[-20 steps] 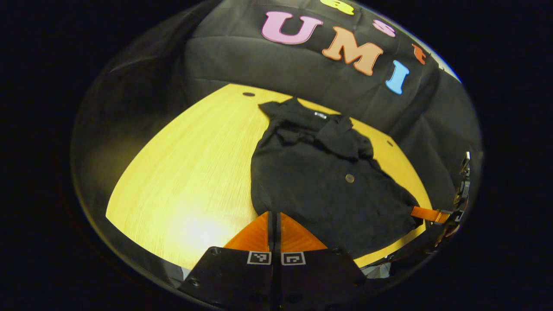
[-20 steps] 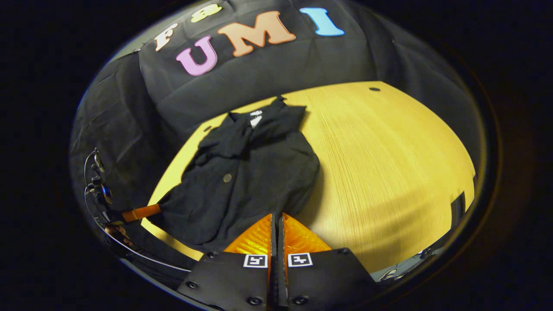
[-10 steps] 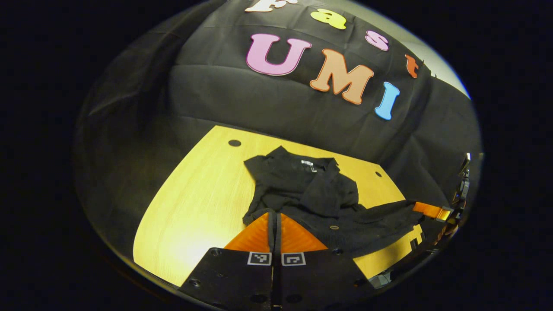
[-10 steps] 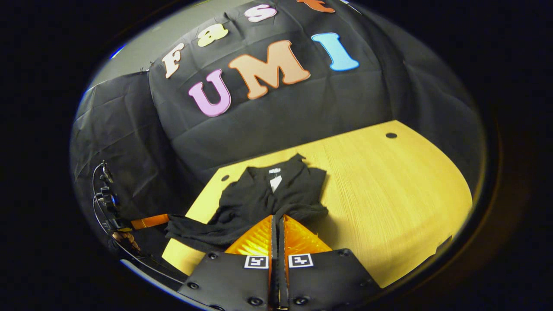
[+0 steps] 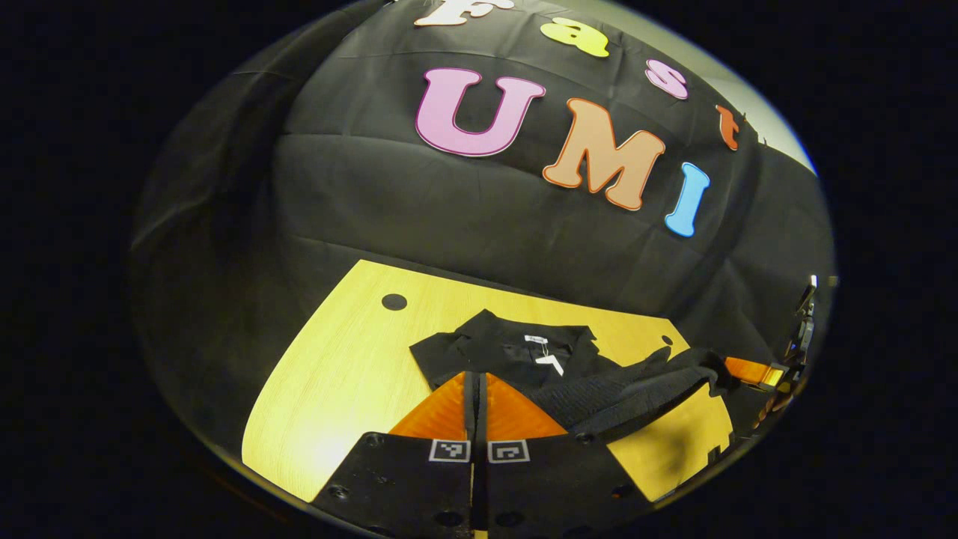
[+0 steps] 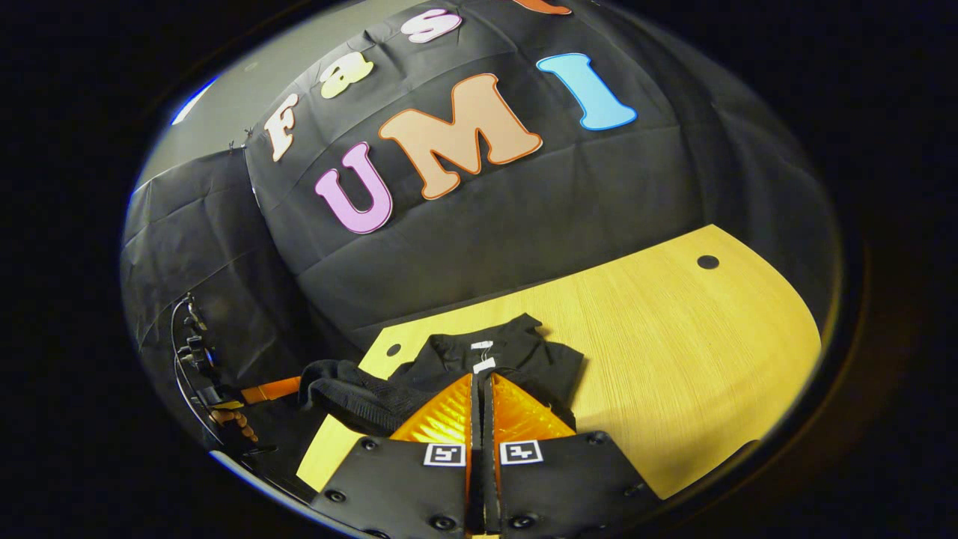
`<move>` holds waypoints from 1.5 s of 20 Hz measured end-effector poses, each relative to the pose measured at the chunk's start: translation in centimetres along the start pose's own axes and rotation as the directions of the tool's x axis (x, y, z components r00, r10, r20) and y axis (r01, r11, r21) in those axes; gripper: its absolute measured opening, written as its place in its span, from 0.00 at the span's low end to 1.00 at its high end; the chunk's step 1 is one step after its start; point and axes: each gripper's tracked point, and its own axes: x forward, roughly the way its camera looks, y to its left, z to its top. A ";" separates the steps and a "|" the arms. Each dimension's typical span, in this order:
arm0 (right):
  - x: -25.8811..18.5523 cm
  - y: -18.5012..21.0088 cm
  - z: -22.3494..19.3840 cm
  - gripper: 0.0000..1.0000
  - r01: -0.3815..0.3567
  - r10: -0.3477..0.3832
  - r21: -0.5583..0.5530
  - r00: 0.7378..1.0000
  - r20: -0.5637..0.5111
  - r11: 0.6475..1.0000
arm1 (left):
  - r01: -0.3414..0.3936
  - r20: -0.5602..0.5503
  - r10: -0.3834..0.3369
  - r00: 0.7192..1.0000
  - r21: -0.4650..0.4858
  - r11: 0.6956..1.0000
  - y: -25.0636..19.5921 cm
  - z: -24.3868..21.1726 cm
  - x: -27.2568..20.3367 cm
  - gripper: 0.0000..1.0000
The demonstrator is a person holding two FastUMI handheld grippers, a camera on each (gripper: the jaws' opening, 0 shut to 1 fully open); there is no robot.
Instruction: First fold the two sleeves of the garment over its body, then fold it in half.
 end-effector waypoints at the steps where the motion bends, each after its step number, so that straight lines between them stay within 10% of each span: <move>1: 0.9 -0.2 0.7 0.02 0.000 0.000 -0.012 1.000 0.002 1.000 | -0.003 0.006 0.003 1.000 -0.008 1.000 0.0 0.6 0.7 0.00; 15: 10.2 -3.5 6.2 0.02 0.020 -0.021 -0.077 1.000 -0.013 0.997 | -0.061 0.047 0.059 0.997 0.046 0.997 0.0 5.3 11.0 0.00; 17: 10.1 -4.4 6.6 0.07 0.069 -0.070 -0.060 0.997 -0.013 0.996 | -0.155 0.098 0.149 0.984 0.060 0.986 1.9 6.6 10.6 0.00; 20: 8.9 -5.7 10.5 0.98 0.180 -0.164 -0.089 0.974 0.157 0.980 | -0.243 0.217 0.221 0.951 0.084 0.966 3.6 9.3 9.1 0.71; 21: 8.2 -5.5 11.2 0.97 0.189 -0.169 -0.086 0.966 0.195 0.978 | -0.245 0.248 0.217 0.944 0.089 0.965 3.3 10.1 8.7 0.95; 30: 1.4 -2.3 11.5 0.98 0.217 -0.163 -0.148 0.937 0.310 0.965 | -0.258 0.378 0.202 0.903 0.103 0.961 1.6 13.5 1.1 0.94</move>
